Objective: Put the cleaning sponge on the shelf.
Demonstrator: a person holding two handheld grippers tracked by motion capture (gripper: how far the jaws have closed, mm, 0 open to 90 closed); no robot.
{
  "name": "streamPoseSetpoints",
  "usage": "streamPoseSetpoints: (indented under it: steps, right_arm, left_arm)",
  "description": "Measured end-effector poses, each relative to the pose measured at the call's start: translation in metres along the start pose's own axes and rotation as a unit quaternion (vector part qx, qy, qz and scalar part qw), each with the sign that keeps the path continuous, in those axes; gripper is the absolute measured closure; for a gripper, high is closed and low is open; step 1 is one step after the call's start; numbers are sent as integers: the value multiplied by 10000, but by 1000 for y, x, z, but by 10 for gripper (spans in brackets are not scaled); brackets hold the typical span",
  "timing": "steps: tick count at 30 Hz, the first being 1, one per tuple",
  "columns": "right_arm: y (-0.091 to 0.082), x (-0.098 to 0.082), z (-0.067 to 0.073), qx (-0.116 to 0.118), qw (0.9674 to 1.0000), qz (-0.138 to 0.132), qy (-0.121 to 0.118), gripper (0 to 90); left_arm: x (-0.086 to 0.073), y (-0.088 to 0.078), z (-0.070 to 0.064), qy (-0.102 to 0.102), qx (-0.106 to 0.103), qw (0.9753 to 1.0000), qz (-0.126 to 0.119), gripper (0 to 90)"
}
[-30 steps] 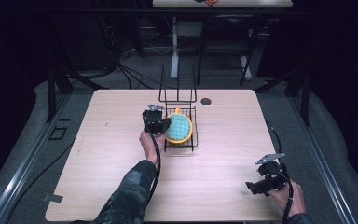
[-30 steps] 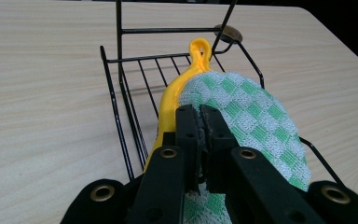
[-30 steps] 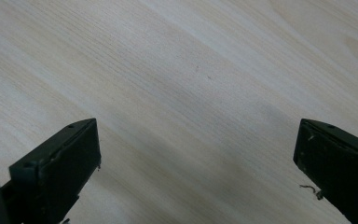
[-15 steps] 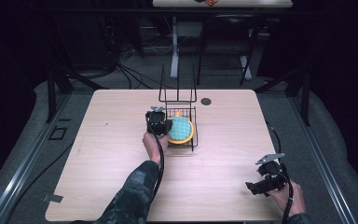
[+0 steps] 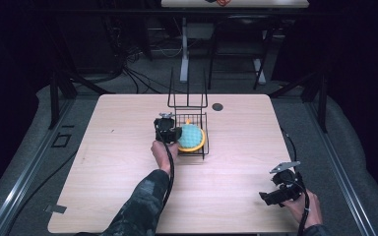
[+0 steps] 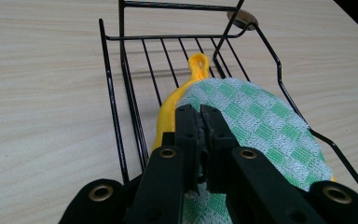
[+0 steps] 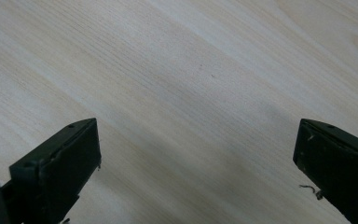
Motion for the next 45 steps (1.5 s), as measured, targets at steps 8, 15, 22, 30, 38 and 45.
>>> streamPoseSetpoints:
  steps: [8,15,22,30,38,45]
  right_arm:
    - [-1,1,0,-2,10000,-77,7,2]
    - [-1,1,0,17,10000,-79,20,2]
    - [-2,1,1,25,9999,-107,27,3]
    - [-3,2,1,21,9999,-161,6,4]
    - [-4,3,2,4,9998,-214,-32,4]
    - [-7,4,2,-24,9997,-258,-37,6]
  left_arm:
    - [0,1,-1,49,41,10000,23,827]
    - [1,0,1,151,97,9998,74,810]
    - [2,-2,5,133,219,9995,200,582]
    - [6,-11,3,350,104,9991,214,390]
    - [9,-23,3,479,-37,9987,152,255]
    - [9,-41,8,605,-102,9981,90,164]
Point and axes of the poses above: each handheld gripper's, and its own axes: y roughly forward along the jaws, x roughly out of its top, z roughly to its left, the point moved 7 cm from there along y, roughly forward along the jaws, and after that the axes turned 7 degrees about y, right-handed, at the moved point
